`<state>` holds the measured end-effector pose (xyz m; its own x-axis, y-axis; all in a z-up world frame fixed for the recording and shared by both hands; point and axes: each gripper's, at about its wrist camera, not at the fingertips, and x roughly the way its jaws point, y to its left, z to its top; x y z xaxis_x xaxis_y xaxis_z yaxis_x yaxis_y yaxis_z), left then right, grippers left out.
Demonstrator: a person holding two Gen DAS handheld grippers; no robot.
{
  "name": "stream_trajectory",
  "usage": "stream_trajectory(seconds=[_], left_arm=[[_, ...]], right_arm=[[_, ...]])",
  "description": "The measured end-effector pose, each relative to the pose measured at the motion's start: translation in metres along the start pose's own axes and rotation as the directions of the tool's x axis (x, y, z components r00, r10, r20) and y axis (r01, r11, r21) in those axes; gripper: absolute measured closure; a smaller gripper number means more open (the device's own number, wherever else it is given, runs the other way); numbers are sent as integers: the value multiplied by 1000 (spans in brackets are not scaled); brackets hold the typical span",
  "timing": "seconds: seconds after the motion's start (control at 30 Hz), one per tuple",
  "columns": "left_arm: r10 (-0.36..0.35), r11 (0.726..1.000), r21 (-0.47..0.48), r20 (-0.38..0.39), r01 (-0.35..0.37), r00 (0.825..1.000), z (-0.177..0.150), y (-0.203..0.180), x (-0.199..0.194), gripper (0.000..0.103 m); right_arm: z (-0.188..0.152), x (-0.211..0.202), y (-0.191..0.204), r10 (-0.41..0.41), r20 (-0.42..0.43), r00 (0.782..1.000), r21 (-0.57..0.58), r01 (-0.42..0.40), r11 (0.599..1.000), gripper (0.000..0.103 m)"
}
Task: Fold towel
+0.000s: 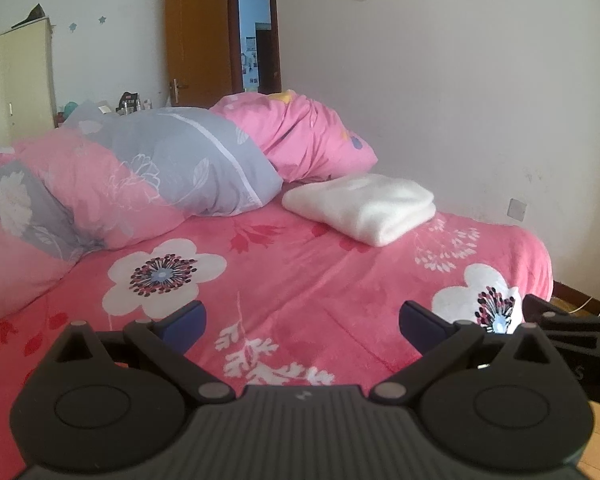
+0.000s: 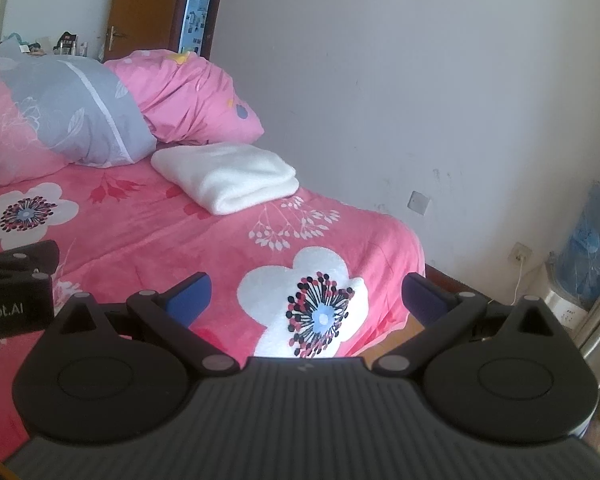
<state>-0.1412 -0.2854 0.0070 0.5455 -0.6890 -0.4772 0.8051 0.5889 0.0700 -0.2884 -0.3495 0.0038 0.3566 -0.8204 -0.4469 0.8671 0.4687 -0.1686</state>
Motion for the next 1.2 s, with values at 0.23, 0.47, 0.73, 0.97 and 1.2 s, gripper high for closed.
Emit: stream_trajectory(seconds=[0.23, 0.47, 0.73, 0.97, 1.2], left_arm=[[5, 1000, 4, 1, -5, 1000, 2, 0, -2, 0], [11, 1000, -1, 0, -11, 1000, 3, 3, -2, 0], [12, 1000, -1, -4, -12, 1000, 5, 6, -1, 0], [12, 1000, -5, -10, -12, 1000, 5, 8, 0, 0], [13, 1000, -11, -11, -13, 1000, 5, 10, 0, 0]], right_arm=[[0, 1, -1, 6, 1, 1000, -5, -6, 1000, 1], [0, 1, 1, 8, -1, 1000, -10, -8, 1000, 1], [0, 2, 3, 8, -6, 1000, -14, -8, 1000, 1], [-1, 2, 4, 9, -15, 1000, -14, -9, 1000, 1], [-1, 5, 5, 12, -20, 1000, -16, -12, 1000, 1]])
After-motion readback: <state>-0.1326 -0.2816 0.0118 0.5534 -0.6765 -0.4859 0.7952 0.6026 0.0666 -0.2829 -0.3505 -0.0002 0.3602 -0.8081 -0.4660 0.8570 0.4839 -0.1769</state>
